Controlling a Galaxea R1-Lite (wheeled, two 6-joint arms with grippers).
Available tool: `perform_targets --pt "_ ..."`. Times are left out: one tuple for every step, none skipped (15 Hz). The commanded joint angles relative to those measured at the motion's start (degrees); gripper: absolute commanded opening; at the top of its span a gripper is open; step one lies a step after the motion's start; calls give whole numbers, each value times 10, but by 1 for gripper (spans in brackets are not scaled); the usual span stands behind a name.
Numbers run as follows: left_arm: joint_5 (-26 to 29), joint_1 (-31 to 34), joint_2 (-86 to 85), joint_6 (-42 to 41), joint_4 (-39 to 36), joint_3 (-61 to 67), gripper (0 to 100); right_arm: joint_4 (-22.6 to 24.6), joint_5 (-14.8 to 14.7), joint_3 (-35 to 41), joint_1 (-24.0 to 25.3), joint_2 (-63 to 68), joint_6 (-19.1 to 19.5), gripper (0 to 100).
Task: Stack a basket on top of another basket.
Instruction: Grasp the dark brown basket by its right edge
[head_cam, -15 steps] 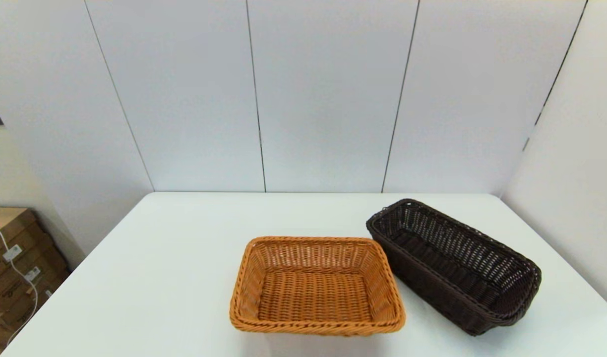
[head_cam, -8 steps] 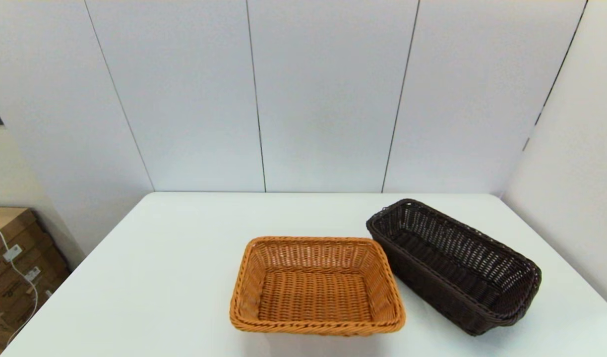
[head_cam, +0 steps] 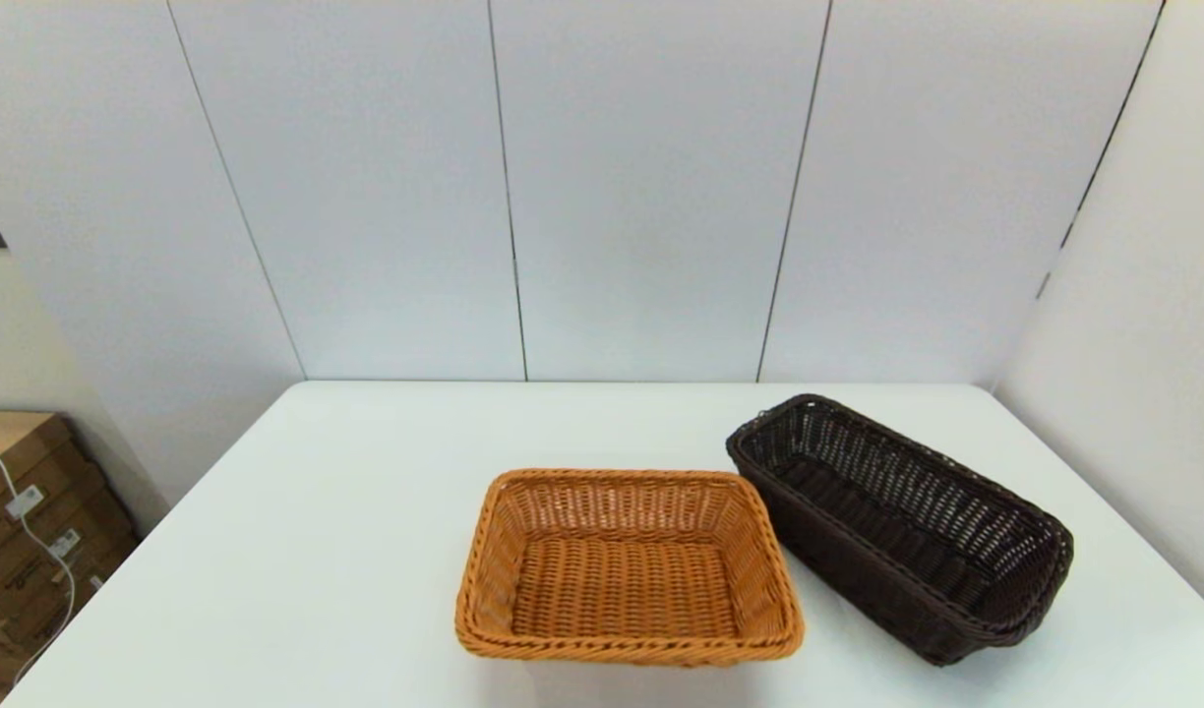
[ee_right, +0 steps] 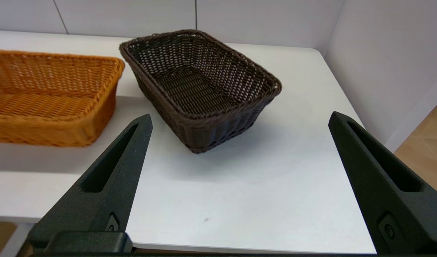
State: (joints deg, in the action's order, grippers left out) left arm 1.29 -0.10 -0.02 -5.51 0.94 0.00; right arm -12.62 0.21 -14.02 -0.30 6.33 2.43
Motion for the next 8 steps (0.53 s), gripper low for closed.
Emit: perform_targets --pt "1 0 0 -1 0 3 100 -37 -1 -162 -26 240 -5 100" --pt "0 0 0 0 0 3 100 -72 -1 -211 -33 301 -6 100" --pt "0 0 0 0 0 3 100 -145 0 -285 -33 375 -10 100" --pt "0 0 0 0 0 3 100 -203 -1 -340 -33 432 -20 100" --pt "0 0 0 0 0 3 100 -254 -2 -390 -31 490 -46 100" --pt "1 0 0 0 0 3 100 -297 -2 -437 -25 546 -88 100" --pt "0 0 0 0 0 3 100 -329 -3 -472 -12 599 -132 100" --pt "1 0 0 0 0 3 100 -347 -4 -493 -1 643 -168 100"
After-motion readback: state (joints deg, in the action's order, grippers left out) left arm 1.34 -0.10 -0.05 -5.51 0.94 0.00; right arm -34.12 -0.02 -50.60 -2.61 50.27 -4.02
